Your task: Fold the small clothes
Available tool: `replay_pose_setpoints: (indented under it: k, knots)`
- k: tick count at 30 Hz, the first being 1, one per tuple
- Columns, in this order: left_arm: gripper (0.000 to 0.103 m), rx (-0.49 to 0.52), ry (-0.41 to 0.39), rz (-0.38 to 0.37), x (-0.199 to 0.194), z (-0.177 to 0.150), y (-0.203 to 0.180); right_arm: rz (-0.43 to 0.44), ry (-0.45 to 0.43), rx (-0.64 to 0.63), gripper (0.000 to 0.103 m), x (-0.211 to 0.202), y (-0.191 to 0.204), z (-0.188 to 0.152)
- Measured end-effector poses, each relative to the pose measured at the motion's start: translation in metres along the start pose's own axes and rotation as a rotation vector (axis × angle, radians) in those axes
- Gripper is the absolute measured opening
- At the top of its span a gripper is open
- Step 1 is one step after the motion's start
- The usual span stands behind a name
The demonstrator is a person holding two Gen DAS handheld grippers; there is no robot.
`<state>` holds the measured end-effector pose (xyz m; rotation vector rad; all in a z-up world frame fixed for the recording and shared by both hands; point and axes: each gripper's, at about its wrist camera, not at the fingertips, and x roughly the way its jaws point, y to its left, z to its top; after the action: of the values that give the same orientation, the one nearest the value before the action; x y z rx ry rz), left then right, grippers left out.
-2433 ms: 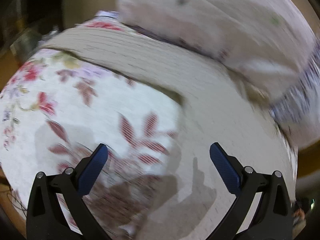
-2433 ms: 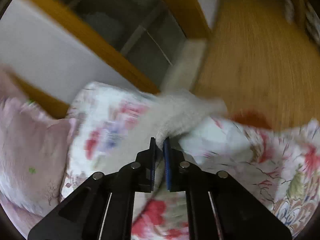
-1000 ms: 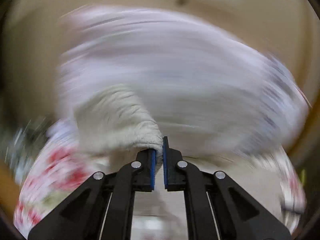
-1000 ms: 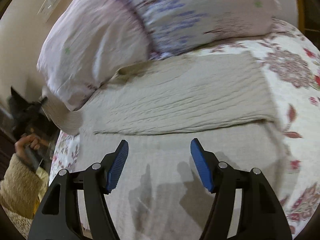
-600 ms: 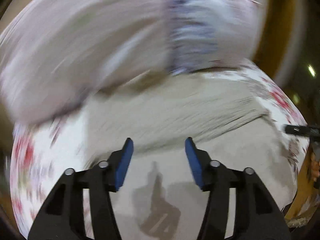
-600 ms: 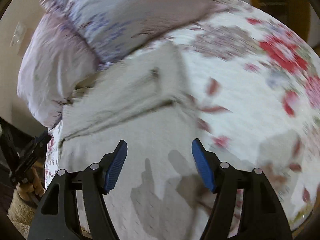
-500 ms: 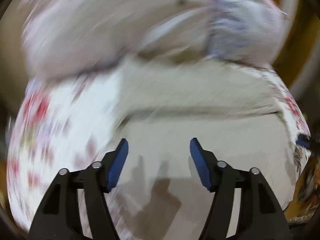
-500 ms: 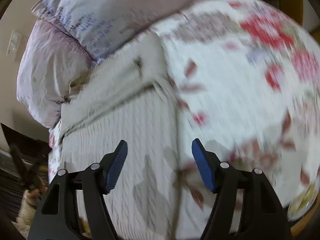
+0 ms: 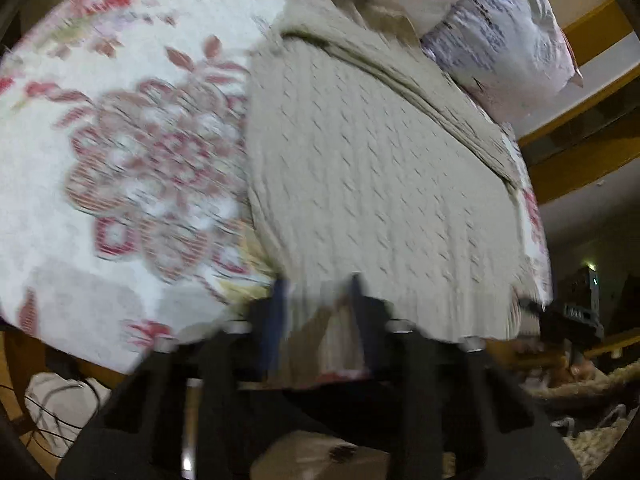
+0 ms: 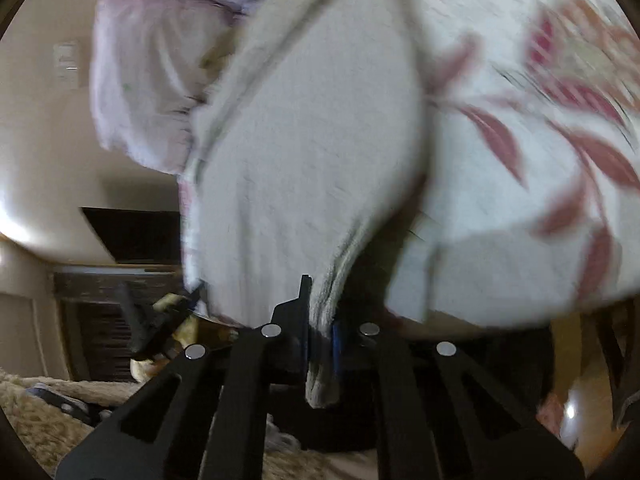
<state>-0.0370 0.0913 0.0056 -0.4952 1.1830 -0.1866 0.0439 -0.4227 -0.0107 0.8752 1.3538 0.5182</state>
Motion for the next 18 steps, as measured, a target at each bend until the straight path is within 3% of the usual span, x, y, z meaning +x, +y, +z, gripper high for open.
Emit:
replay_pose_setpoints:
  k: [3,5,7,10,12,14,15,16,18]
  knots:
    - [0.009,0.024,0.032,-0.048,0.013,0.02,-0.015,0.079,-0.084,-0.047,0.008,-0.001,0.025,0.027]
    - [0.009,0.05,0.008,-0.097,0.014,0.046,-0.025,0.148,-0.174,-0.053,0.008,-0.007,0.04,0.057]
    - [0.008,0.067,-0.048,-0.123,0.009,0.078,-0.033,0.192,-0.252,-0.059,0.008,-0.011,0.052,0.085]
    - [0.008,0.081,-0.223,-0.154,0.001,0.163,-0.05,0.245,-0.369,-0.045,0.008,-0.01,0.067,0.14]
    - [0.013,0.08,-0.315,-0.113,0.007,0.213,-0.061,0.213,-0.448,-0.028,0.009,-0.008,0.072,0.18]
    - [0.036,0.042,-0.328,-0.059,0.02,0.248,-0.061,0.143,-0.491,0.026,0.036,0.0,0.066,0.212]
    - [0.066,-0.009,-0.312,-0.005,0.031,0.266,-0.059,0.092,-0.486,0.088,0.073,0.009,0.058,0.228]
    - [0.079,-0.047,-0.297,0.041,0.038,0.274,-0.053,0.056,-0.477,0.142,0.081,0.014,0.052,0.235]
    - [0.079,-0.066,-0.258,0.042,0.048,0.272,-0.041,0.078,-0.461,0.226,0.082,0.021,0.041,0.232]
